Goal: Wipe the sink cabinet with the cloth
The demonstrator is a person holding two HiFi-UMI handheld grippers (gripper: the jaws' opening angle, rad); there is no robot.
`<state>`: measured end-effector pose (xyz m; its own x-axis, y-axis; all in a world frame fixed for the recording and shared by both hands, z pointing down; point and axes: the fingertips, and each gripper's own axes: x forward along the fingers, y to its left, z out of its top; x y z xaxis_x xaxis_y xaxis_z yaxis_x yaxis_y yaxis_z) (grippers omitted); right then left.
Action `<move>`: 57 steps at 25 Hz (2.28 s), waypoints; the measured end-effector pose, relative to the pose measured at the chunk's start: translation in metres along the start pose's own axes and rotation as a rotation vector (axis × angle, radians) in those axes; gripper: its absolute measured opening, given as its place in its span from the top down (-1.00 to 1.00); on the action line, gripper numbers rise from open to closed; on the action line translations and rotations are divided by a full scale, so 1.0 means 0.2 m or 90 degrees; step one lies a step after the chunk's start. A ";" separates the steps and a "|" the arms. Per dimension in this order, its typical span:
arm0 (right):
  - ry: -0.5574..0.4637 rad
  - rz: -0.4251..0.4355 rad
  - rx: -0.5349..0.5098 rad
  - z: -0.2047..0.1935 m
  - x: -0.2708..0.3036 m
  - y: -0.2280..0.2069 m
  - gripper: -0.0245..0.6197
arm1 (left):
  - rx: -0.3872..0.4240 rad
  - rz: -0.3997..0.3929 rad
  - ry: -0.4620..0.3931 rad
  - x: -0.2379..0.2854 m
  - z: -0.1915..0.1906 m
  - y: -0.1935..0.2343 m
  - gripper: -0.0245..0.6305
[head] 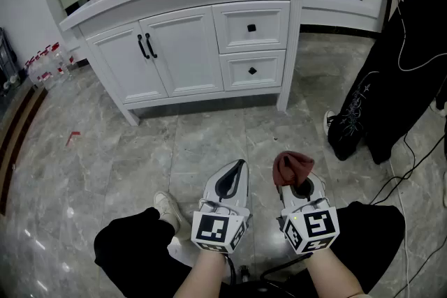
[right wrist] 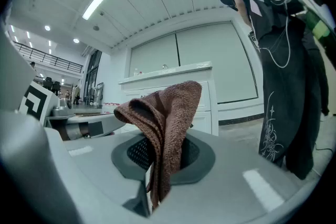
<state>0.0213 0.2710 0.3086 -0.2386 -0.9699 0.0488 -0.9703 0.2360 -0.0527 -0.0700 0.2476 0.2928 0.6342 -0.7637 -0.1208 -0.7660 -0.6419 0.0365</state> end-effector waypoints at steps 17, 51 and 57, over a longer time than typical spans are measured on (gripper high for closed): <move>0.007 -0.005 0.034 -0.04 0.03 -0.02 0.69 | 0.009 -0.004 -0.004 0.03 0.01 0.00 0.93; -0.025 -0.011 0.098 0.14 1.46 -0.43 0.69 | 0.001 0.042 -0.038 1.09 0.05 1.00 0.93; -0.043 0.015 0.058 0.26 1.74 -0.45 0.69 | 0.023 0.045 -0.036 1.26 0.07 1.19 0.93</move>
<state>0.0277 -0.0900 0.2793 -0.2550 -0.9667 -0.0199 -0.9562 0.2552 -0.1437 -0.0948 -0.0968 0.2578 0.5716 -0.8016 -0.1755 -0.8129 -0.5823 0.0121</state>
